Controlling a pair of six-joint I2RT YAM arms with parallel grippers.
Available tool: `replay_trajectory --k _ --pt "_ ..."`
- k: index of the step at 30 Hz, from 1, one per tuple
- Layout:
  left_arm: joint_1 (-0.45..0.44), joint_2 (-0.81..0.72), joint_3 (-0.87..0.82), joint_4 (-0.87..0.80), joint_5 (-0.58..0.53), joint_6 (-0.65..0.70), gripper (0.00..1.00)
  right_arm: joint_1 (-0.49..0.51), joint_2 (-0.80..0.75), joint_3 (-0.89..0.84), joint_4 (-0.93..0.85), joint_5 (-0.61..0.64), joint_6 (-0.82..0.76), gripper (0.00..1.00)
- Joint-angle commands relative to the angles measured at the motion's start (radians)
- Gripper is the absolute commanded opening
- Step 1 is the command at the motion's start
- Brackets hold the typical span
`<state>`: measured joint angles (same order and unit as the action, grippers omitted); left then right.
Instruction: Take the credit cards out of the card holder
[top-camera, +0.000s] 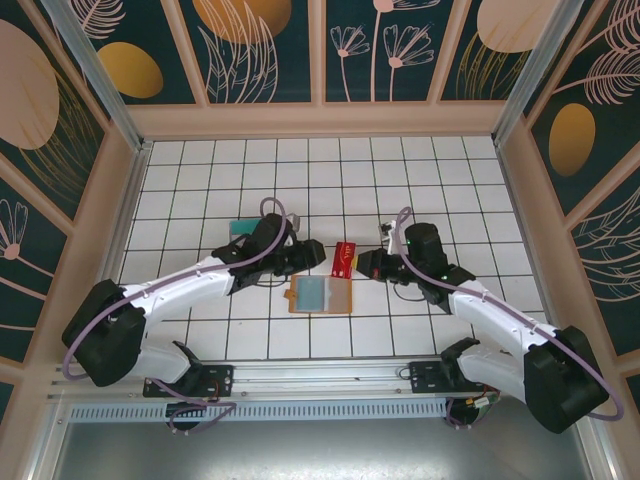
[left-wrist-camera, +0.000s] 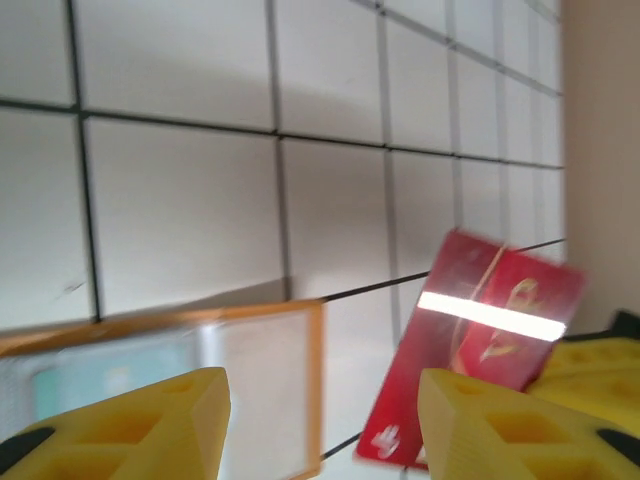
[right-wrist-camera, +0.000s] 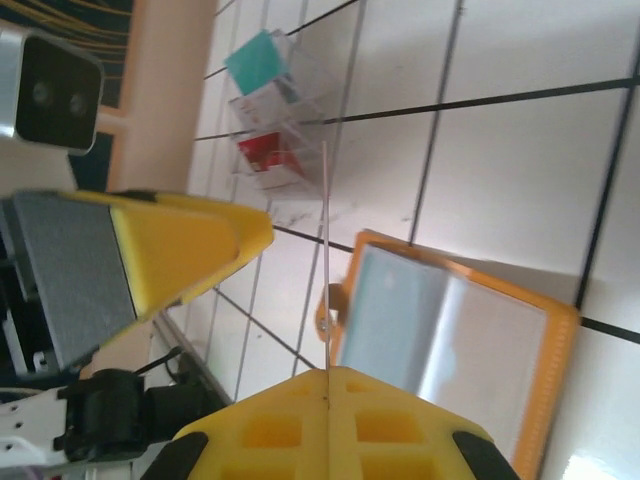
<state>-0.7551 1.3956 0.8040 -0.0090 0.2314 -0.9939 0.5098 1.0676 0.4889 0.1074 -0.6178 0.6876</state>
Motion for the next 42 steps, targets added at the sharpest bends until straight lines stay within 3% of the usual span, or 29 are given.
replay_trajectory --k 1,13,19,24,28,29,32,33,36,37,39,42 --pt "0.014 -0.019 -0.024 0.165 0.13 -0.061 0.51 -0.006 -0.002 0.013 0.152 -0.128 0.044 0.0" --pt "0.023 -0.054 -0.094 0.349 0.215 -0.121 0.24 -0.01 0.017 -0.011 0.225 -0.175 0.072 0.0" --pt "0.022 -0.098 -0.133 0.414 0.239 -0.132 0.16 -0.014 0.031 -0.019 0.242 -0.178 0.072 0.0" --pt "0.022 -0.125 -0.146 0.441 0.252 -0.131 0.0 -0.016 0.043 -0.021 0.252 -0.179 0.072 0.0" --pt "0.023 -0.146 -0.139 0.428 0.248 -0.109 0.0 -0.016 0.044 -0.017 0.232 -0.168 0.055 0.0" --pt "0.023 -0.151 -0.137 0.414 0.242 -0.097 0.0 -0.015 0.042 -0.015 0.225 -0.165 0.049 0.03" --pt "0.022 -0.167 -0.115 0.334 0.221 -0.042 0.0 -0.015 0.037 -0.01 0.192 -0.143 0.036 0.43" --pt "0.022 -0.172 -0.107 0.305 0.215 -0.02 0.0 -0.015 0.032 -0.011 0.185 -0.14 0.031 0.43" --pt "0.022 -0.187 -0.071 0.179 0.182 0.071 0.0 -0.015 0.014 -0.009 0.147 -0.107 0.018 0.79" --pt "0.023 -0.19 -0.052 0.116 0.158 0.116 0.0 -0.016 0.006 -0.009 0.134 -0.091 0.013 0.87" --pt "0.023 -0.192 -0.008 -0.018 0.098 0.221 0.0 -0.014 -0.011 -0.007 0.117 -0.075 0.001 0.97" --pt "0.023 -0.2 0.046 -0.192 -0.019 0.401 0.0 -0.017 -0.023 0.0 0.092 -0.065 -0.016 0.99"
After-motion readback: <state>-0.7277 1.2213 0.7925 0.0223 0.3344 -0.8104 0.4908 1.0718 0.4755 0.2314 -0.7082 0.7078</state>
